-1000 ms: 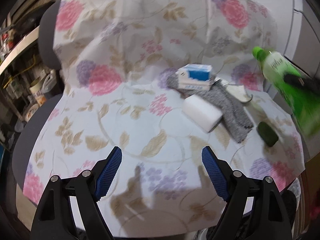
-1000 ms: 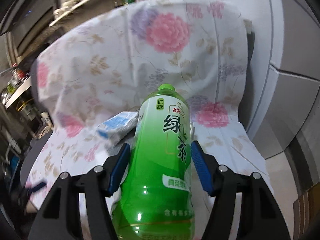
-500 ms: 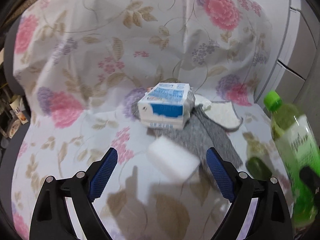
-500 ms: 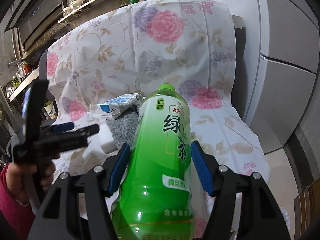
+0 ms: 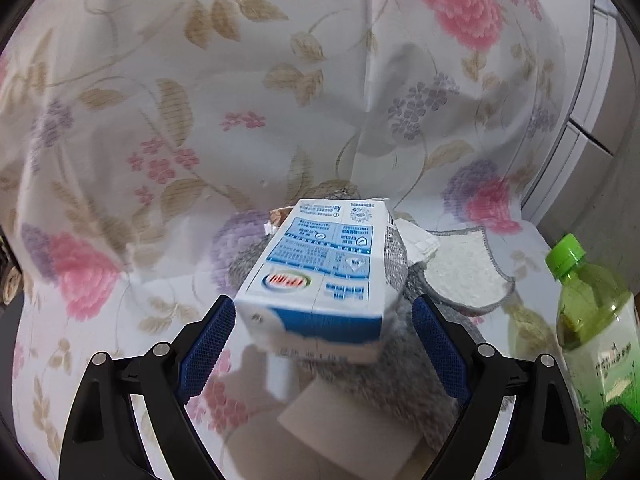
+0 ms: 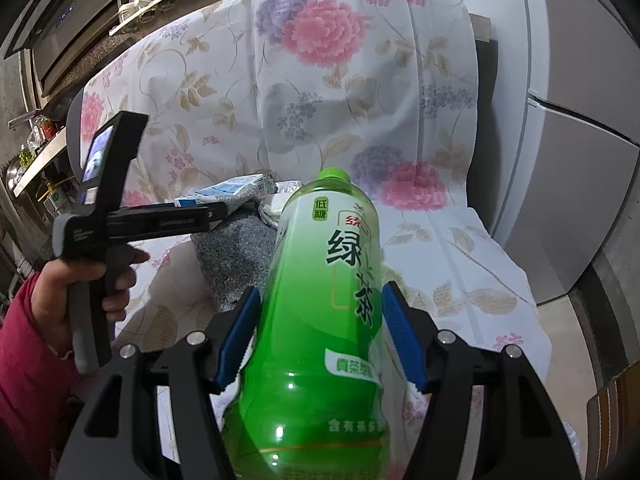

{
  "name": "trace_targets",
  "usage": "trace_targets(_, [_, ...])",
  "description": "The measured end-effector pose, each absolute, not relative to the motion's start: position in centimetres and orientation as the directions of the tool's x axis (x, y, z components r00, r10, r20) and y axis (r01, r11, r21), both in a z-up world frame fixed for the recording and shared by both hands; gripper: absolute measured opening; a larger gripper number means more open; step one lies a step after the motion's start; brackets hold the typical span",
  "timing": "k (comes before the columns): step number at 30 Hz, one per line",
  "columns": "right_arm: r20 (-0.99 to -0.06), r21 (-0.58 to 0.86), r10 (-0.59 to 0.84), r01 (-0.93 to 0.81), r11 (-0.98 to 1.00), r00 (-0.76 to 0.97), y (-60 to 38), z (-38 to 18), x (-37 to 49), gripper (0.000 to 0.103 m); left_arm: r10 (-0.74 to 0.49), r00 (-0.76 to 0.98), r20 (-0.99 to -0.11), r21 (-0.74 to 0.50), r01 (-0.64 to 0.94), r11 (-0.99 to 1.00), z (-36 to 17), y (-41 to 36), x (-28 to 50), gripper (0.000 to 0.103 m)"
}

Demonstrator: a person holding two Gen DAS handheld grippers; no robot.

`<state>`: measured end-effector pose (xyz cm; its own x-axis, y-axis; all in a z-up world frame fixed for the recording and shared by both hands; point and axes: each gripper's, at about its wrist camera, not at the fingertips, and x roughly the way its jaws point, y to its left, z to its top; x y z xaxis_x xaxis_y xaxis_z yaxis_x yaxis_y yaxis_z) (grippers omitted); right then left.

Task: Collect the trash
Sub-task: 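Grasp the blue-and-white milk carton with the left gripper while the right gripper holds the green bottle, then carry the milk carton and green bottle to the bin and release both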

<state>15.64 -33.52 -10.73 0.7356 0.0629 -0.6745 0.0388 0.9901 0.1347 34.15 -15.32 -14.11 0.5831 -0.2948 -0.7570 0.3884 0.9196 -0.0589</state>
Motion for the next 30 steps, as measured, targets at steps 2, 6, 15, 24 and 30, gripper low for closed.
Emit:
trace_targets(2, [-0.678,0.137,0.064,0.041,0.99,0.732,-33.5,-10.9,15.8,0.063,-0.3,0.575,-0.761,-0.062,0.396,0.916,-14.5,-15.6,34.9,0.089])
trace_targets(6, [-0.681,0.131,0.056,0.046,0.99,0.73,-33.6,-10.8,15.7,0.063,-0.309,0.587,-0.748,-0.07,0.394,0.916,-14.3,-15.8,35.4,0.082])
trace_targets(15, [-0.655,0.132,0.052,0.046,0.99,0.754,-33.4,-9.1,13.6,0.063,-0.287,0.698,-0.656,-0.026,0.36,0.933,-10.1,-14.6,28.8,0.075])
trace_targets(24, [-0.635,0.186,0.09,0.039,0.982,0.767,-33.2,-7.4,8.8,0.063,-0.341,0.724,-0.6,-0.032,0.404,0.914,-7.7,-12.7,16.3,0.075])
trace_targets(30, [-0.643,0.19,0.069,0.072,0.979,0.762,-33.5,-7.5,5.4,0.063,-0.385,0.694,-0.609,-0.099,0.415,0.904,-9.1,-11.8,10.6,0.075])
